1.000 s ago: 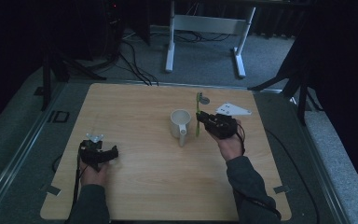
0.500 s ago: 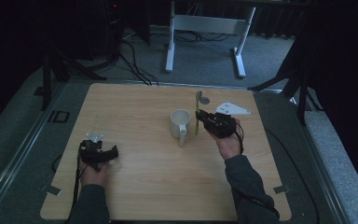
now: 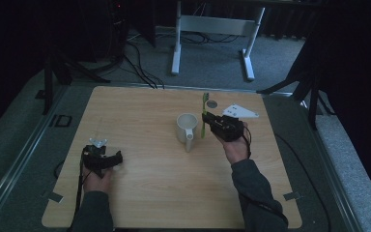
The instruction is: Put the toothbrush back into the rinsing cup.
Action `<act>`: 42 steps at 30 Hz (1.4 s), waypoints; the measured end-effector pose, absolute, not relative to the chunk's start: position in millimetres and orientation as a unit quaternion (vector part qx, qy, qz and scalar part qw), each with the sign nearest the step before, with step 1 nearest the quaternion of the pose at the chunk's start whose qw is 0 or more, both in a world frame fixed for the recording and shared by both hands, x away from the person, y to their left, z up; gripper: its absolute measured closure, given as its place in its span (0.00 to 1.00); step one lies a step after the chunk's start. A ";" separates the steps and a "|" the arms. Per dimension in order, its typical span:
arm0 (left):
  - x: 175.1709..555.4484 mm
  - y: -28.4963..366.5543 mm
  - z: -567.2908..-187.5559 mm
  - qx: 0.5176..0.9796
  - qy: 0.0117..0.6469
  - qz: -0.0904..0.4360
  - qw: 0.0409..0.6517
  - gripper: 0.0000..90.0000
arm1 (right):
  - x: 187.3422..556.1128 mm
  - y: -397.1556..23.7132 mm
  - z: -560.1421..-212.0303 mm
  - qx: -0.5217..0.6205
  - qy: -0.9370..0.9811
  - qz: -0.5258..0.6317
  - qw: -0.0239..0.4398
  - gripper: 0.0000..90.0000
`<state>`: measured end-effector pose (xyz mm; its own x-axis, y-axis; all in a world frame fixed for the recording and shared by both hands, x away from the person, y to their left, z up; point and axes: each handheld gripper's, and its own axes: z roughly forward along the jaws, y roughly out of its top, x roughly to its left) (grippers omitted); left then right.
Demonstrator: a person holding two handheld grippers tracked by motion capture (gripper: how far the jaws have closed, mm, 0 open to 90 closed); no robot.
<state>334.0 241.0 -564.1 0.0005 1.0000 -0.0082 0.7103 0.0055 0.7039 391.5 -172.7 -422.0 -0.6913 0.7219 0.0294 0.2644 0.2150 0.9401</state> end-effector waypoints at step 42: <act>334.0 240.9 -564.1 0.653 0.655 0.266 0.272 0.15 | 391.5 -149.8 -418.1 0.314 0.741 0.555 0.209 0.91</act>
